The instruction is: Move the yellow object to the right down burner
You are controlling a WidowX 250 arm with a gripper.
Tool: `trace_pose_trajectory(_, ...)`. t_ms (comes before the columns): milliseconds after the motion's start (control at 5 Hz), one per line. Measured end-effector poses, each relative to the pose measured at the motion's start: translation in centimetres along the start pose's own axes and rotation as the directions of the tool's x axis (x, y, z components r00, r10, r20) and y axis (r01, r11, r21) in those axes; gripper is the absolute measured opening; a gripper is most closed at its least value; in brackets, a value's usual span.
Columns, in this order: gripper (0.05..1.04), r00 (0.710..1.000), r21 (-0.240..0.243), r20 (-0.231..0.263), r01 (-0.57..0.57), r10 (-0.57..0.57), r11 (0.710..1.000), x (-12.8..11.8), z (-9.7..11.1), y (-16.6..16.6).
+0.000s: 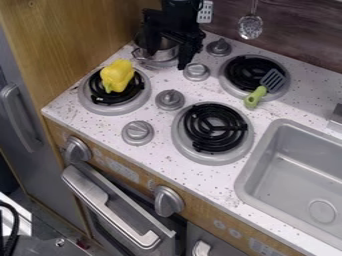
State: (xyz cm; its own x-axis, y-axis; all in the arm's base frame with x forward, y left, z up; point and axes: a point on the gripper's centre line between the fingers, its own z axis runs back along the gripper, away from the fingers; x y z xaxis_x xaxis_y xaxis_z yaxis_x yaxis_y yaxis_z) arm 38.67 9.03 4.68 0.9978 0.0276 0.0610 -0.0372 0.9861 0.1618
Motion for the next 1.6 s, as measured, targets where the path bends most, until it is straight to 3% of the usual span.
trace_pose_trajectory(200,0.999,0.999,-0.007,-0.048,0.007,-0.008,1.000,-0.6,-1.7,-0.4)
trace_pose_trajectory(600,1.000,0.996,-0.015,-0.010,-0.091,0.091,0.996,0.3,-1.4,3.6)
trace_pose_trajectory(1000,0.999,0.977,0.000,-0.038,-0.210,0.210,0.978,0.0,-2.8,8.6)
trace_pose_trajectory(1400,0.999,0.957,-0.006,-0.114,-0.270,0.268,0.963,-1.5,-6.0,10.4)
trace_pose_trajectory(1600,0.999,0.951,-0.008,-0.137,-0.281,0.277,0.960,-1.8,-6.6,10.8)
